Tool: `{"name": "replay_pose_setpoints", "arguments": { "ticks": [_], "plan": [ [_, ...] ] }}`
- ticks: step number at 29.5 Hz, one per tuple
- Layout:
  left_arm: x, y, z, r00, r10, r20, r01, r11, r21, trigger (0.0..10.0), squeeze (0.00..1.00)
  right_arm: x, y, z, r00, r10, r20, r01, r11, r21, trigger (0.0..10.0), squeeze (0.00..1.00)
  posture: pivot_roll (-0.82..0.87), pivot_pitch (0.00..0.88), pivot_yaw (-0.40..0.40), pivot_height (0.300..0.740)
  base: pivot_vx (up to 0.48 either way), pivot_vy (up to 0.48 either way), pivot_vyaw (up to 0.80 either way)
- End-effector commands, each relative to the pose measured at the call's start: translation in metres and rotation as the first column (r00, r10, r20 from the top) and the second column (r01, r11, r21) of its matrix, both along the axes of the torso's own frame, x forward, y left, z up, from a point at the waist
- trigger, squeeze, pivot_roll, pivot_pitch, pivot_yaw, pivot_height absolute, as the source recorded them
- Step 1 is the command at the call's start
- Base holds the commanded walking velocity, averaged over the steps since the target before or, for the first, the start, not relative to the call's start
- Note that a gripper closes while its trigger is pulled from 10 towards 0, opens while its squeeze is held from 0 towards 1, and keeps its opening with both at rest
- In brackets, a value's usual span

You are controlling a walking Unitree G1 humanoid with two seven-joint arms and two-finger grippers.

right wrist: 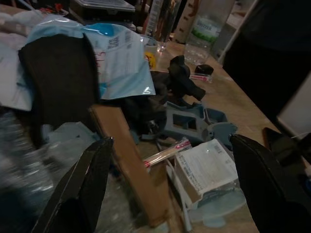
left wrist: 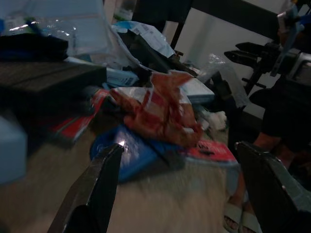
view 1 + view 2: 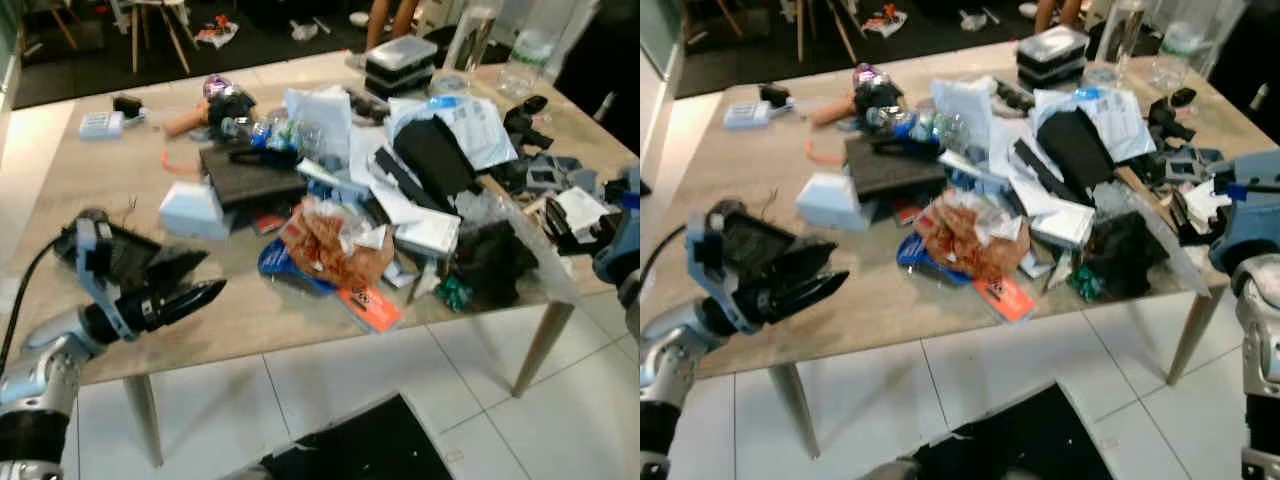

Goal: Picking trash to rubbish bin

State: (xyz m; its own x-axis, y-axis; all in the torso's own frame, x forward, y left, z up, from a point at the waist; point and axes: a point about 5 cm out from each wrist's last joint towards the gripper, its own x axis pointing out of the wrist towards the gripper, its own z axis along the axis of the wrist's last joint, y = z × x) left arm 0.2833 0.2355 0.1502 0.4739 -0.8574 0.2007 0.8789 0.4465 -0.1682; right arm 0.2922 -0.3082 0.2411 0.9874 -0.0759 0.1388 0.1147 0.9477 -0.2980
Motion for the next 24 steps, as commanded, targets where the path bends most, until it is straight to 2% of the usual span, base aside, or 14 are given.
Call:
{"name": "replay_pose_setpoints", "arguments": {
  "ticks": [1,3,6,7,10,15,16,18,20,24],
  "plan": [
    [0.0,0.0,-0.002,1.0,0.004,-0.008,-0.004,1.0,0.008,10.0,0.0,-0.003,0.0,0.001,0.999,0.03,-0.018,-0.029,0.999,0.037,10.0,0.0,-0.09,0.147,0.035,0.74,0.0,0.0,0.0],
    [0.001,0.001,-0.002,1.0,0.008,-0.009,-0.008,1.0,0.014,10.0,0.0,-0.005,0.006,0.0,0.993,0.107,-0.046,-0.104,0.992,0.067,10.0,0.0,-0.09,0.147,0.035,0.74,0.0,0.0,0.0],
    [0.001,0.001,-0.003,1.0,0.017,-0.009,-0.017,1.0,0.017,10.0,0.0,-0.012,0.027,-0.001,0.947,0.315,-0.062,-0.304,0.942,0.145,10.0,0.0,-0.09,0.143,0.034,0.74,0.0,0.0,0.0],
    [0.001,0.001,-0.003,1.0,0.017,-0.009,-0.017,1.0,0.017,10.0,0.0,-0.012,0.027,-0.001,0.947,0.315,-0.062,-0.304,0.942,0.145,10.0,0.0,-0.09,0.143,0.034,0.74,0.0,0.0,0.0],
    [0.001,0.001,-0.004,1.0,0.024,-0.011,-0.024,1.0,0.018,10.0,0.0,-0.021,0.039,0.003,0.893,0.448,-0.043,-0.435,0.884,0.169,10.0,0.0,-0.09,0.146,0.033,0.74,0.0,0.0,0.0],
    [-0.001,0.0,-0.005,1.0,0.02,-0.014,-0.02,1.0,0.019,10.0,0.0,-0.04,0.049,0.017,0.803,0.596,-0.006,-0.586,0.792,0.172,10.0,0.0,-0.09,0.146,0.033,0.74,0.0,0.0,0.0],
    [-0.001,0.0,-0.005,1.0,0.02,-0.014,-0.02,1.0,0.019,10.0,0.0,-0.04,0.049,0.017,0.803,0.596,-0.006,-0.586,0.792,0.172,10.0,0.0,-0.09,0.146,0.033,0.74,0.0,0.0,0.0],
    [-0.001,0.0,-0.005,1.0,0.016,-0.014,-0.016,1.0,0.018,10.0,0.0,-0.047,0.05,0.017,0.771,0.635,-0.046,-0.622,0.767,0.159,10.0,0.0,-0.1,0.146,0.031,0.74,0.0,0.0,0.0],
    [-0.001,0.0,-0.005,1.0,0.01,-0.013,-0.009,1.0,0.017,10.0,0.0,-0.057,0.044,0.013,0.748,0.643,-0.163,-0.627,0.765,0.145,10.0,0.0,-0.1,0.146,0.031,0.74,0.0,0.0,0.0],
    [-0.004,0.0,-0.006,1.0,-0.011,-0.01,0.011,1.0,0.016,10.0,0.0,-0.065,0.027,0.012,0.773,0.572,-0.275,-0.563,0.818,0.119,10.0,0.0,-0.1,0.146,0.031,0.74,0.0,0.0,0.0]
  ]
}}
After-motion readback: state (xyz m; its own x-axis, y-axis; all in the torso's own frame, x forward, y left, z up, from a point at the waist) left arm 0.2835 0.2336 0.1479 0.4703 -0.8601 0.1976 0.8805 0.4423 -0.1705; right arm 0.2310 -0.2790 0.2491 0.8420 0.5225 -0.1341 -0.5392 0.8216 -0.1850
